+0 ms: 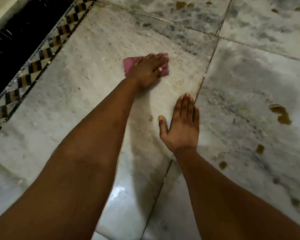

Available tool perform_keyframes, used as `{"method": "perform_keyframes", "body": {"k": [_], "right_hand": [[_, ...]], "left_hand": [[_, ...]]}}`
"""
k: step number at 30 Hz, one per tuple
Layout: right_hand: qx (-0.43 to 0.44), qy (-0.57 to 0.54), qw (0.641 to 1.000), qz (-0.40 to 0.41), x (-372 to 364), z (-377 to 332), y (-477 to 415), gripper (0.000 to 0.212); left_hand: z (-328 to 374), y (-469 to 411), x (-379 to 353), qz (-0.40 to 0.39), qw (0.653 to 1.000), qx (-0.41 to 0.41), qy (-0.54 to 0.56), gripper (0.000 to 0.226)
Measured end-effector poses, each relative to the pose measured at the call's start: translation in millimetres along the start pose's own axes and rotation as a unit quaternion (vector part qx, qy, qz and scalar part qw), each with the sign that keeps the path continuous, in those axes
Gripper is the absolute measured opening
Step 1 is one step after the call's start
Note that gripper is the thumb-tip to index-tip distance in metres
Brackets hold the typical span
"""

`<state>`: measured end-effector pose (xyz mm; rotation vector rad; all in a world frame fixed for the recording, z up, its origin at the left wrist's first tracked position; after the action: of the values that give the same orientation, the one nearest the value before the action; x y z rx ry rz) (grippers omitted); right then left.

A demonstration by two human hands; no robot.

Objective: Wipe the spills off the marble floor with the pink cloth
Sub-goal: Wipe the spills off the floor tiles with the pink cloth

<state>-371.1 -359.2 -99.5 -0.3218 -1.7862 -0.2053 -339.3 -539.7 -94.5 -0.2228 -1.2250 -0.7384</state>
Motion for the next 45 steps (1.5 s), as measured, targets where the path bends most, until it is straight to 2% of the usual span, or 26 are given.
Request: {"method": "perform_keyframes", "body": {"k": [4,7,9,11,13,14,18,23,26,29,32,35,39,42,45], "right_hand": [[-0.002,-0.032,0.999,-0.019,4,2,-1,0.085],[0.006,-0.080,0.996,-0.049,6,9,5,0.084],[0.018,-0.045,0.996,-0.071,7,21,16,0.081],[0.025,0.001,0.997,-0.068,7,30,23,0.079],[0.032,0.015,0.997,-0.069,5,32,25,0.080],[0.033,0.013,0.997,-0.068,4,32,23,0.080],[0.048,-0.010,0.997,-0.065,5,30,24,0.081],[0.056,-0.022,0.996,-0.059,5,32,22,0.083],[0.054,-0.014,0.997,-0.055,4,33,24,0.083],[0.058,-0.015,0.997,-0.046,5,31,24,0.082],[0.056,-0.020,0.997,-0.040,8,31,24,0.081],[0.056,-0.014,0.997,-0.051,6,31,24,0.081],[0.053,-0.012,0.997,-0.048,7,31,24,0.080],[0.049,-0.007,0.998,-0.045,7,31,25,0.079],[0.050,-0.006,0.998,-0.042,6,31,25,0.079]], "left_hand": [[55,43,-30,-0.015,0.998,-0.059,-0.015,0.049],[30,95,-32,-0.005,0.997,-0.083,0.006,0.056],[-7,100,-26,0.001,0.999,-0.037,-0.014,0.061],[-29,83,-20,0.009,0.997,0.052,-0.049,0.058],[-17,64,-22,0.013,0.991,0.116,-0.067,0.051],[0,59,-24,0.013,0.991,0.114,-0.069,0.050],[54,94,-54,0.002,0.997,0.006,-0.073,0.050],[21,167,-53,0.024,0.994,-0.049,-0.096,0.054],[-26,149,-34,0.058,0.989,0.056,-0.121,0.056],[-32,114,-25,0.072,0.982,0.162,-0.069,0.053],[10,122,-43,0.077,0.986,0.137,-0.056,0.051],[41,186,-65,0.086,0.990,0.091,-0.064,0.051],[15,238,-69,0.066,0.992,0.045,-0.100,0.053],[-44,221,-44,0.100,0.980,0.136,-0.101,0.055],[-81,177,-21,0.120,0.959,0.252,-0.046,0.053]]}}
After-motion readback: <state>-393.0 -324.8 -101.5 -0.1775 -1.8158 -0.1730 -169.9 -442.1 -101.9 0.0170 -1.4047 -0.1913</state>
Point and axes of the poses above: each hand's wrist, its own y-axis away from the middle knuckle, its own x-axis out of the back of the hand, z = x × y, the point moved 10 cm from there along -y, towards the middle knuckle, and after that the axes turned 6 degrees about x, right-handed, at the moved point
